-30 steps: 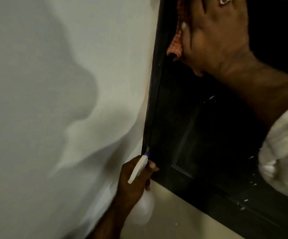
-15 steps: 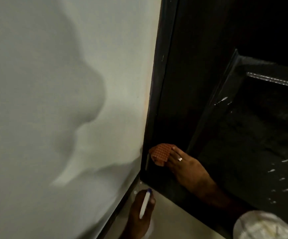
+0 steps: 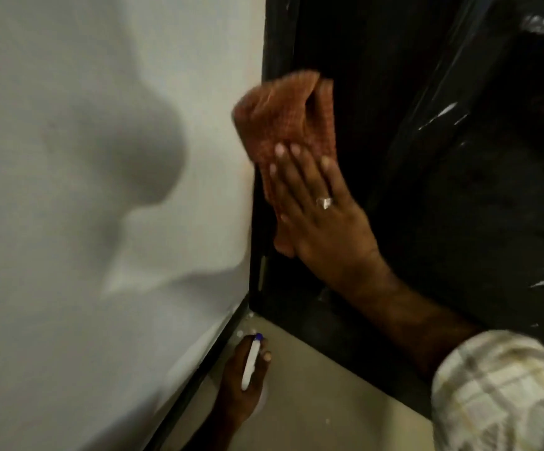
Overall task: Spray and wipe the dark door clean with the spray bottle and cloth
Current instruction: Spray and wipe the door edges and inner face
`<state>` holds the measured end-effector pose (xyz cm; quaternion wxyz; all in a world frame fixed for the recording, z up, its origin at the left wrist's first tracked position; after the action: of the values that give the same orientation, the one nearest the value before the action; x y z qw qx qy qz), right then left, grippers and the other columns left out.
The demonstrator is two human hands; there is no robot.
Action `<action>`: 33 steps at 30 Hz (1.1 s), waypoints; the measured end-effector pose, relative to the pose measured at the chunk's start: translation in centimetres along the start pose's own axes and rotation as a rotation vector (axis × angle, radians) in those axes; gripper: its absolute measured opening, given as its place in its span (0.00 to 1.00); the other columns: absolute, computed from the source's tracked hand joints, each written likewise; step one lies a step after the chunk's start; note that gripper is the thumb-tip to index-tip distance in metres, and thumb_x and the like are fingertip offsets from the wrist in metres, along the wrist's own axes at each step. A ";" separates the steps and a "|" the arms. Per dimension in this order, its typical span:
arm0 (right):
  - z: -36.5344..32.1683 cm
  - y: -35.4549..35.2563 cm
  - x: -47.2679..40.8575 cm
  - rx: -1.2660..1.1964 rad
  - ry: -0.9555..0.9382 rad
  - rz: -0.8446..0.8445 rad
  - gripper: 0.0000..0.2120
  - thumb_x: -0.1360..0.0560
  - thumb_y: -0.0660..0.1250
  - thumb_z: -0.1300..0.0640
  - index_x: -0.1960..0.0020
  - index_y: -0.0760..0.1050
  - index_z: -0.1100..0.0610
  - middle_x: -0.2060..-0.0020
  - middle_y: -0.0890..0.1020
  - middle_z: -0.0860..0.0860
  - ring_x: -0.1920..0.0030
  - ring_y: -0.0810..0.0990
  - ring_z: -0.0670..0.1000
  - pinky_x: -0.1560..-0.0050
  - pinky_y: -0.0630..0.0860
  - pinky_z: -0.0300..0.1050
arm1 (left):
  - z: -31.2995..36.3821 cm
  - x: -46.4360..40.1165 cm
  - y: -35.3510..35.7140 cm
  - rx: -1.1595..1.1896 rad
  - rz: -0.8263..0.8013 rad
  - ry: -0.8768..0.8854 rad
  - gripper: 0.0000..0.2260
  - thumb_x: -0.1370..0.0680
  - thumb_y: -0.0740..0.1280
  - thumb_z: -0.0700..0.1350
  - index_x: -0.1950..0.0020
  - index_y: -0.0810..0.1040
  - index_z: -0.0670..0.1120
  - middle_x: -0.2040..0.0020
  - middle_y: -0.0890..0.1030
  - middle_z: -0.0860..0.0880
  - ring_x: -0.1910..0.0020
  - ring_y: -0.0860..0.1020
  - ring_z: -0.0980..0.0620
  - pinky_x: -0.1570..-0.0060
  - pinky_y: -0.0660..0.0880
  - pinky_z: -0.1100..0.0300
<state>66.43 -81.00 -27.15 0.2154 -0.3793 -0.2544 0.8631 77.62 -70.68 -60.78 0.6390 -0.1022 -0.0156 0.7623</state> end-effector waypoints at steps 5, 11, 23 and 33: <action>-11.1 11.6 14.0 -0.024 -0.305 -0.421 0.40 0.19 0.66 0.58 0.17 0.45 0.62 0.17 0.45 0.63 0.16 0.46 0.64 0.20 0.33 0.64 | -1.9 -0.6 -0.3 0.158 -0.060 -0.037 0.20 0.22 0.72 0.42 0.32 0.83 0.58 0.42 0.87 0.45 0.45 0.86 0.45 0.47 0.83 0.40; -8.1 9.4 13.3 -0.244 -0.202 -0.356 0.36 0.29 0.79 0.61 0.22 0.73 0.52 0.22 0.73 0.52 0.19 0.67 0.52 0.15 0.55 0.53 | -3.1 1.3 -1.4 0.272 -0.102 -0.125 0.13 0.25 0.75 0.47 0.41 0.87 0.53 0.49 0.86 0.40 0.48 0.84 0.34 0.43 0.80 0.36; -10.1 10.5 12.8 -0.145 0.040 -0.148 0.40 0.15 0.60 0.47 0.13 0.43 0.59 0.14 0.44 0.58 0.14 0.43 0.60 0.16 0.37 0.59 | -3.4 1.7 -1.0 0.175 -0.076 -0.186 0.09 0.21 0.71 0.35 0.44 0.82 0.46 0.55 0.88 0.53 0.57 0.87 0.54 0.55 0.82 0.62; -13.8 14.4 19.5 -0.648 0.056 -0.376 0.24 0.15 0.61 0.54 0.19 0.65 0.52 0.21 0.65 0.46 0.19 0.65 0.48 0.17 0.53 0.39 | -2.9 1.3 -1.3 0.116 -0.003 -0.045 0.11 0.22 0.71 0.50 0.42 0.85 0.49 0.59 0.86 0.52 0.62 0.86 0.49 0.62 0.84 0.51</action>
<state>62.31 -77.37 -54.54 0.2457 -0.3978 -0.5734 0.6728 79.19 -69.46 -63.54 0.6443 -0.0478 0.0139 0.7632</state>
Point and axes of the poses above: each hand's wrist, its own x-axis away from the middle knuckle, its own y-axis out of the palm, z = x × y, the point moved 8 cm from there along -x, towards the middle knuckle
